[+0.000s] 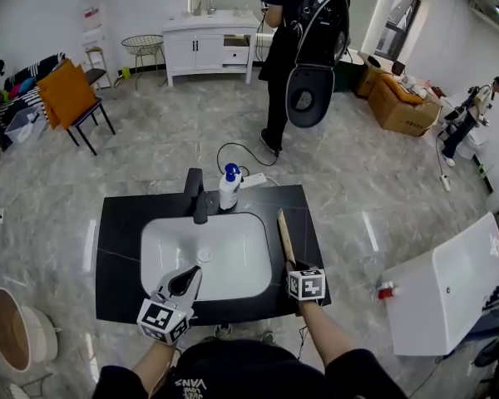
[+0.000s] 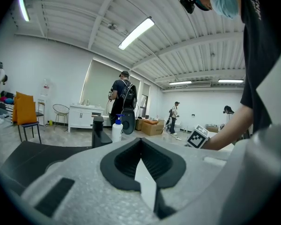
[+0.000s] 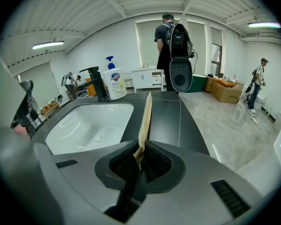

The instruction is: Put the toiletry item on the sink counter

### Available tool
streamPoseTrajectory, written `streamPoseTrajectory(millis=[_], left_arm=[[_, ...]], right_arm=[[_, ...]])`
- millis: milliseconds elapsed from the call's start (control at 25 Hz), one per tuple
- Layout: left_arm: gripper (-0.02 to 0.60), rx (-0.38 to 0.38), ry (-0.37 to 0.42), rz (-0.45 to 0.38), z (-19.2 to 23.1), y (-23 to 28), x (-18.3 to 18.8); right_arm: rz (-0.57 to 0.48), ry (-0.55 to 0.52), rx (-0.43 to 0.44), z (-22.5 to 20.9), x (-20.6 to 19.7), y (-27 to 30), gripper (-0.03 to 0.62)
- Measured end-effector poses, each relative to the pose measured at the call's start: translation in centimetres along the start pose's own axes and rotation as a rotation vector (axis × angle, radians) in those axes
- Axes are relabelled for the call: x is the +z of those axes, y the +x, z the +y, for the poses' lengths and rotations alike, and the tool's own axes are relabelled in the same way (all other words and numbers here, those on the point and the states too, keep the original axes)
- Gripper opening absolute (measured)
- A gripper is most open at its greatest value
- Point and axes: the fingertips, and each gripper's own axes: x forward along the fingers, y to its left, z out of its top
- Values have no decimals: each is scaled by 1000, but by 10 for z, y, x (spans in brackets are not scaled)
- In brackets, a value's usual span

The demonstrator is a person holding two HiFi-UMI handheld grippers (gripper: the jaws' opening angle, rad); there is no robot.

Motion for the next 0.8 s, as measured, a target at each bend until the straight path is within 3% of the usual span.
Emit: streamPoseTrajectory(millis=[440, 800], left_arm=[[8, 98, -1, -9, 0, -14, 1], [8, 163, -7, -14, -2, -22, 0]], right_arm=[[80, -19, 24, -4, 13, 26, 43], [80, -27, 34, -5, 23, 40, 51]])
